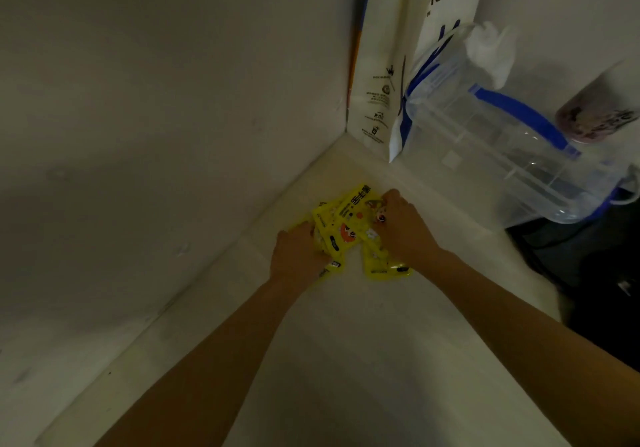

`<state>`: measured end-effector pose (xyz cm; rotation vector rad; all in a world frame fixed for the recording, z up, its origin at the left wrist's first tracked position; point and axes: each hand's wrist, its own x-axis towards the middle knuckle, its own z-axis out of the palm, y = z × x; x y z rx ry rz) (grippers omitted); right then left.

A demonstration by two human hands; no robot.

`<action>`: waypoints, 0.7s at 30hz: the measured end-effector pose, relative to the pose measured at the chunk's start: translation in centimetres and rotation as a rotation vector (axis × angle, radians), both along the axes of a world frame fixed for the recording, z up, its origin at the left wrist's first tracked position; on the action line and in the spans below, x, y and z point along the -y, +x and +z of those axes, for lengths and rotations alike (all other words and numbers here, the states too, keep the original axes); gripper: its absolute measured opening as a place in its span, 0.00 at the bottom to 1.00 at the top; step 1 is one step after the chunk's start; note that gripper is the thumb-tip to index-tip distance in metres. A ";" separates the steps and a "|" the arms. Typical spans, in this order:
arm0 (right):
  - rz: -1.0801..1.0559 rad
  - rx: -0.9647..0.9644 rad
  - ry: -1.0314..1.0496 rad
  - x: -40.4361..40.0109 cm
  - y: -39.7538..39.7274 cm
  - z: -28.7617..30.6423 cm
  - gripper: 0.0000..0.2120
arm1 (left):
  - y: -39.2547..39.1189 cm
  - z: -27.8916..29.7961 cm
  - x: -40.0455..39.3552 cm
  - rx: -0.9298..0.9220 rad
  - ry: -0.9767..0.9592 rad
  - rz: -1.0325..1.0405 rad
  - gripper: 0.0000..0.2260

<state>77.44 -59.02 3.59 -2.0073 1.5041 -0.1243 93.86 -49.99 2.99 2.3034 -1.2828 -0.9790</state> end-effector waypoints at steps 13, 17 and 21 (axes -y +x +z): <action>0.377 -0.159 -0.003 2.4 -0.2 3.5 0.15 | 2.2 1.2 -5.9 -0.188 0.110 0.335 0.08; 0.633 -0.393 -0.062 2.8 1.8 3.9 0.17 | 1.9 0.6 -6.0 -0.176 0.176 0.354 0.14; 0.768 -0.491 -0.137 2.9 3.4 3.3 0.19 | 1.4 0.7 -4.2 -0.096 0.125 0.374 0.28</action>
